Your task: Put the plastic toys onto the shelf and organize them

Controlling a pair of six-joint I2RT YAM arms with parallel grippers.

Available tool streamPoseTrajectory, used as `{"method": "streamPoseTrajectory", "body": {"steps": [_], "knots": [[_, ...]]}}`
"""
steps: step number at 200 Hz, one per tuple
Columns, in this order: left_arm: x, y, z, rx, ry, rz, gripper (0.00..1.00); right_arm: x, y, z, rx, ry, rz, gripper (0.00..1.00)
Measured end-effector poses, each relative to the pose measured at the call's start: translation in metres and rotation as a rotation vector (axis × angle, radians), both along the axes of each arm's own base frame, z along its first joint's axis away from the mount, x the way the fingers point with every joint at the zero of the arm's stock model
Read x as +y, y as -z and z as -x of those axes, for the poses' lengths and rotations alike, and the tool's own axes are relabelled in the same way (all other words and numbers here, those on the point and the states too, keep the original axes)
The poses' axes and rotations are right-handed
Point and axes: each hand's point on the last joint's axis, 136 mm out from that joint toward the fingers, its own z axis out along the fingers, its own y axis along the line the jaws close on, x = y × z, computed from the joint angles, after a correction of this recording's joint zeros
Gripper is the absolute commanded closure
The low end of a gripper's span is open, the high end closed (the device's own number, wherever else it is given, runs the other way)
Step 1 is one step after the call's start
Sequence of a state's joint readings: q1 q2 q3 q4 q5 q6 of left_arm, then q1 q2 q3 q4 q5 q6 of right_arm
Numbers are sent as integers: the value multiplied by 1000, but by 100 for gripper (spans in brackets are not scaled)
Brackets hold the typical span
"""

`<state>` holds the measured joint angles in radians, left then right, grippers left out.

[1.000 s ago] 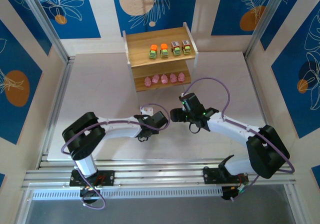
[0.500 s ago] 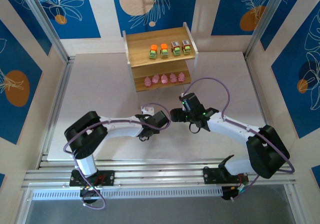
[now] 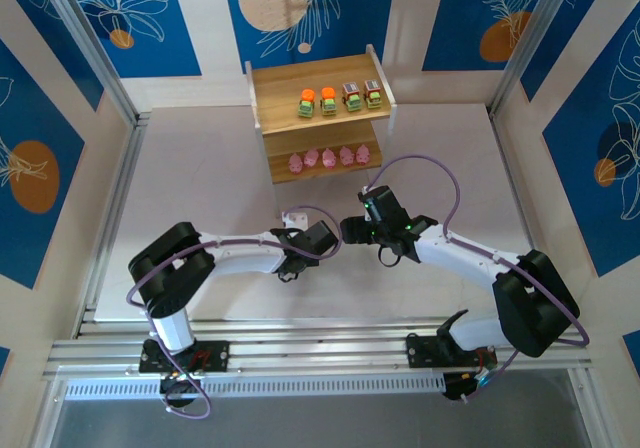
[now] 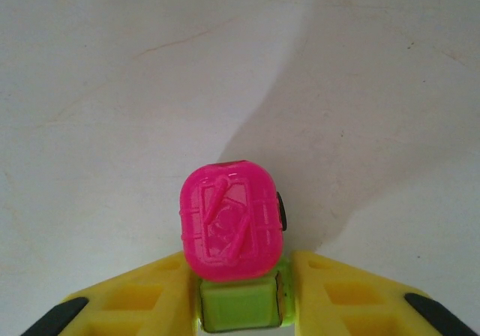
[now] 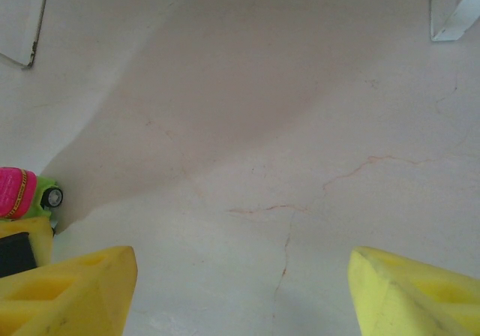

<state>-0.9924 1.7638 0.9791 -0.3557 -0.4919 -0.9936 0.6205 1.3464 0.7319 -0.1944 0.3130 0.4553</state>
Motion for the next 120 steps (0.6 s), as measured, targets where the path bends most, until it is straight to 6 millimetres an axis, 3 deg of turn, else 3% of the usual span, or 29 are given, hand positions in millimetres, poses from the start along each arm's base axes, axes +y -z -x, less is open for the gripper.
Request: {"method": "streamPoseTrajectory", "body": {"steps": [50,120], "knots": [[1,-2,0,-4,-1,-1,73,0,0,0,0,0,0,25],[3,-24,1,-25,5,16,72,0,4,0,9,0,6,26]]}}
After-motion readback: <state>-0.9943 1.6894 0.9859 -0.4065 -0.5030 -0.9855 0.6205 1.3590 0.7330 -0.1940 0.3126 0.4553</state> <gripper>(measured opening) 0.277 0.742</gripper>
